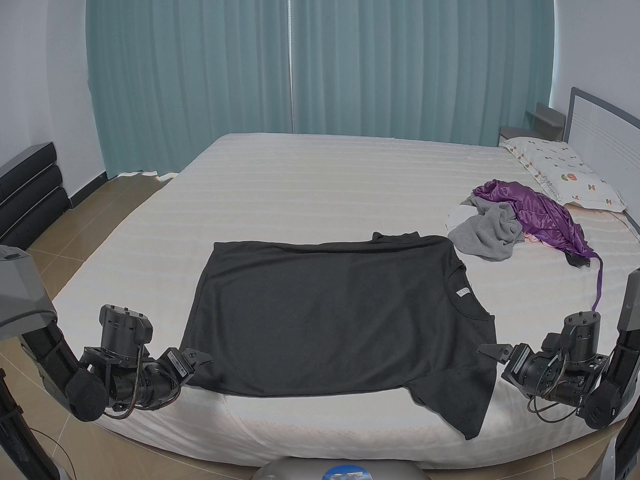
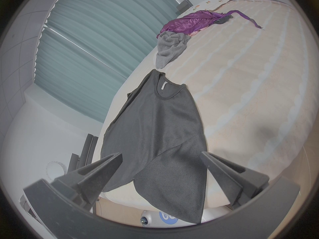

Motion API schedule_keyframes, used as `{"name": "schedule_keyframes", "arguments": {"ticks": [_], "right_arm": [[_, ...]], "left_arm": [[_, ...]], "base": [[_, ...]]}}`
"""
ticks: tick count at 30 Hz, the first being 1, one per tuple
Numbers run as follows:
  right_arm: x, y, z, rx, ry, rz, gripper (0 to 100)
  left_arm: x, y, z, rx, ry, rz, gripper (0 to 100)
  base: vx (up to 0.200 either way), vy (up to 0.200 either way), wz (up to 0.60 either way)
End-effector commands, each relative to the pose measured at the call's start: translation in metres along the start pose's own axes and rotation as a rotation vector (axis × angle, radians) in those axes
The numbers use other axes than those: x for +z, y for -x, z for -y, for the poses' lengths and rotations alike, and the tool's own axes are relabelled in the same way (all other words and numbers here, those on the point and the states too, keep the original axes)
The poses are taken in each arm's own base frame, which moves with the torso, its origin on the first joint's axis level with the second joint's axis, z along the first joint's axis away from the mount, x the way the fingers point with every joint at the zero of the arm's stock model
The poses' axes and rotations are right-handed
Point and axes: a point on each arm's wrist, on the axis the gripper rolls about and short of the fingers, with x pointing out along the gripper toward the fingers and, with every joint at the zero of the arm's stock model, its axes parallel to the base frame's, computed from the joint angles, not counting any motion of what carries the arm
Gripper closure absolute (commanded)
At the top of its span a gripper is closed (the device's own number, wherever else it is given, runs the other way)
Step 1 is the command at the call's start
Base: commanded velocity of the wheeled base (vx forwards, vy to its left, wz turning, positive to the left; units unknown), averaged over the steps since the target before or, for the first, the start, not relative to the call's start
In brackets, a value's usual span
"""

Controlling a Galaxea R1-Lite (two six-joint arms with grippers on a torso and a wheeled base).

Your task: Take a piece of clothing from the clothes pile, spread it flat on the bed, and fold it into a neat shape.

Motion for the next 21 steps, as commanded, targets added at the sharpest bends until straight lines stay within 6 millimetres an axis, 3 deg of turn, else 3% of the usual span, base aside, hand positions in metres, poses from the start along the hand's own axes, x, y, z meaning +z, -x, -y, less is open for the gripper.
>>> {"name": "schedule_keyframes", "arguments": {"ticks": [1,8,9,18,21], "right_arm": [[-0.004,0.001,0.004,-0.02,-0.003,-0.018,0],[-0.004,0.001,0.004,-0.022,-0.003,-0.018,0],[-0.004,0.001,0.004,-0.022,-0.003,-0.018,0],[-0.003,0.001,0.004,-0.024,-0.005,-0.016,0],[-0.004,0.0,0.005,-0.029,-0.004,-0.02,0]], "left_arm": [[0.004,-0.012,-0.006,0.011,0.021,0.013,0],[0.012,-0.024,-0.017,0.007,0.051,0.056,0],[0.011,-0.024,-0.017,0.009,0.051,0.052,100],[0.016,-0.021,-0.019,0.014,0.059,0.073,100],[0.016,-0.011,-0.024,0.028,0.008,0.088,100]], "base": [[0.0,0.0,0.0],[0.0,0.0,0.0],[0.0,0.0,0.0],[0.0,0.0,0.0],[0.0,0.0,0.0]]}}
